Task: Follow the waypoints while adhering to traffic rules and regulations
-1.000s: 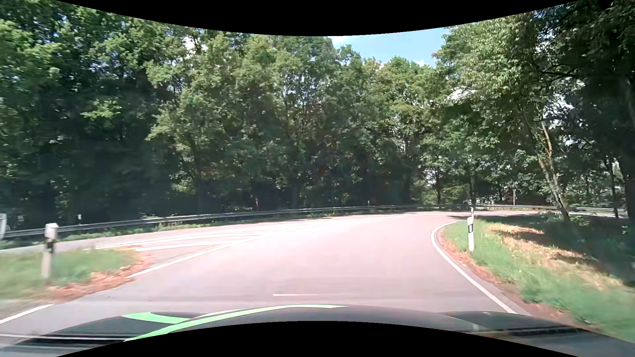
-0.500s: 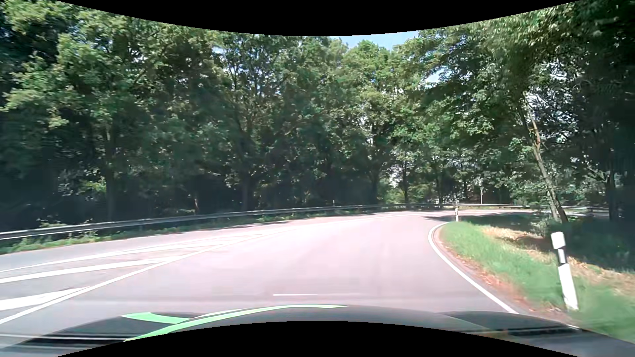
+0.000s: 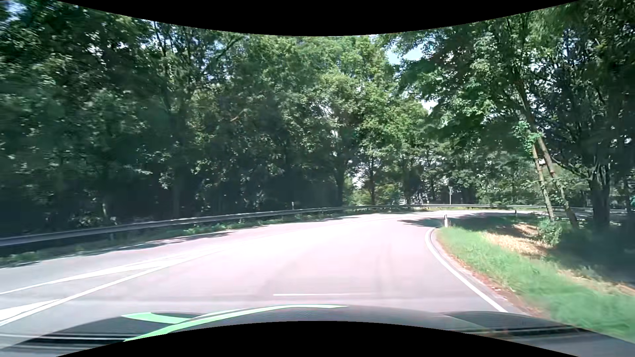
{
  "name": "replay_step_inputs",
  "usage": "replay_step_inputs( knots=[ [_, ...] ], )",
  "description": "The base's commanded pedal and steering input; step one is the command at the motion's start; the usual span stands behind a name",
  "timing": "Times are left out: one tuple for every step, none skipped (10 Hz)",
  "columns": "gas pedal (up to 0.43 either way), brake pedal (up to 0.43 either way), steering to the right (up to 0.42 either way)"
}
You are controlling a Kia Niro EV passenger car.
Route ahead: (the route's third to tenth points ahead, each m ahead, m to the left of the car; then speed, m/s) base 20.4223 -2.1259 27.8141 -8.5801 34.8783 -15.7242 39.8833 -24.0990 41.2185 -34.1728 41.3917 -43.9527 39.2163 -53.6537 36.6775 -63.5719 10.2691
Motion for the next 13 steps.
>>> replay_step_inputs(
  knots=[
    [0.087, 0.0, 0.117],
    [0.087, 0.0, 0.116],
    [0.087, 0.0, 0.115],
    [0.098, 0.0, 0.115],
    [0.098, 0.0, 0.116],
    [0.098, 0.0, 0.117],
    [0.098, 0.0, 0.118],
    [0.098, 0.0, 0.118],
    [0.11, 0.0, 0.118],
    [0.11, 0.0, 0.117],
    [0.11, 0.0, 0.117],
    [0.11, 0.0, 0.117],
    [0.118, 0.0, 0.116]
  ],
)
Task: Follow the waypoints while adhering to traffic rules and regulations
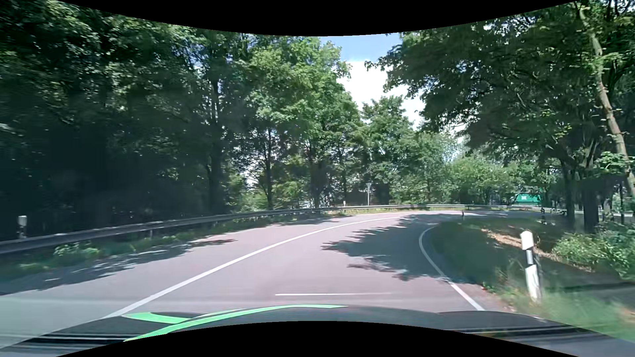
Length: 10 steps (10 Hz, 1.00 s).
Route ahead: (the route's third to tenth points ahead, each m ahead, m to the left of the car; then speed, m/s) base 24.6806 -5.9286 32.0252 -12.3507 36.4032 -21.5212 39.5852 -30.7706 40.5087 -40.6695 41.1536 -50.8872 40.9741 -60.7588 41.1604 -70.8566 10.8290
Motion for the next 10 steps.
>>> replay_step_inputs(
  knots=[
    [0.118, 0.0, 0.115],
    [0.118, 0.0, 0.112],
    [0.118, 0.0, 0.11],
    [0.118, 0.0, 0.109],
    [0.118, 0.0, 0.109],
    [0.118, 0.0, 0.109],
    [0.118, 0.0, 0.109],
    [0.118, 0.0, 0.109],
    [0.118, 0.0, 0.109],
    [0.118, 0.0, 0.11]
  ],
)
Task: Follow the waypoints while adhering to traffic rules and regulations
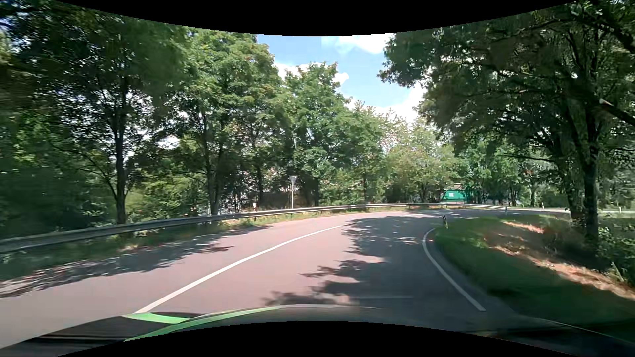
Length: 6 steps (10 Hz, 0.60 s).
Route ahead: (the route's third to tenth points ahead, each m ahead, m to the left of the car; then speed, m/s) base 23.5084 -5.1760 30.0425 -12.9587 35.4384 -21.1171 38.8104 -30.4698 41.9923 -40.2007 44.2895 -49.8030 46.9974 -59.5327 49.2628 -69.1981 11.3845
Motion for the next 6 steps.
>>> replay_step_inputs(
  knots=[
    [0.118, 0.0, 0.111],
    [0.118, 0.0, 0.114],
    [0.11, 0.0, 0.115],
    [0.11, 0.0, 0.115],
    [0.11, 0.0, 0.116],
    [0.11, 0.0, 0.12]
  ],
)
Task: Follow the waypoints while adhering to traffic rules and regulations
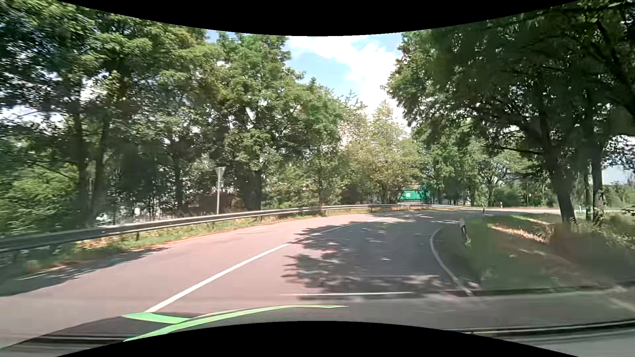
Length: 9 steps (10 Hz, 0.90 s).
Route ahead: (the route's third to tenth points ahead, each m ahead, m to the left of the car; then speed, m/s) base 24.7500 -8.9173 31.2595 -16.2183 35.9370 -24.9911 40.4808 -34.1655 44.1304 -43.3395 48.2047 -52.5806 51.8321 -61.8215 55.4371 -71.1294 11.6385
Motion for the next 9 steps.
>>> replay_step_inputs(
  knots=[
    [0.098, 0.0, 0.124],
    [0.098, 0.0, 0.125],
    [0.098, 0.0, 0.125],
    [0.098, 0.0, 0.125],
    [0.098, 0.0, 0.126],
    [0.098, 0.0, 0.127],
    [0.098, 0.0, 0.127],
    [0.098, 0.0, 0.127],
    [0.098, 0.0, 0.127]
  ],
)
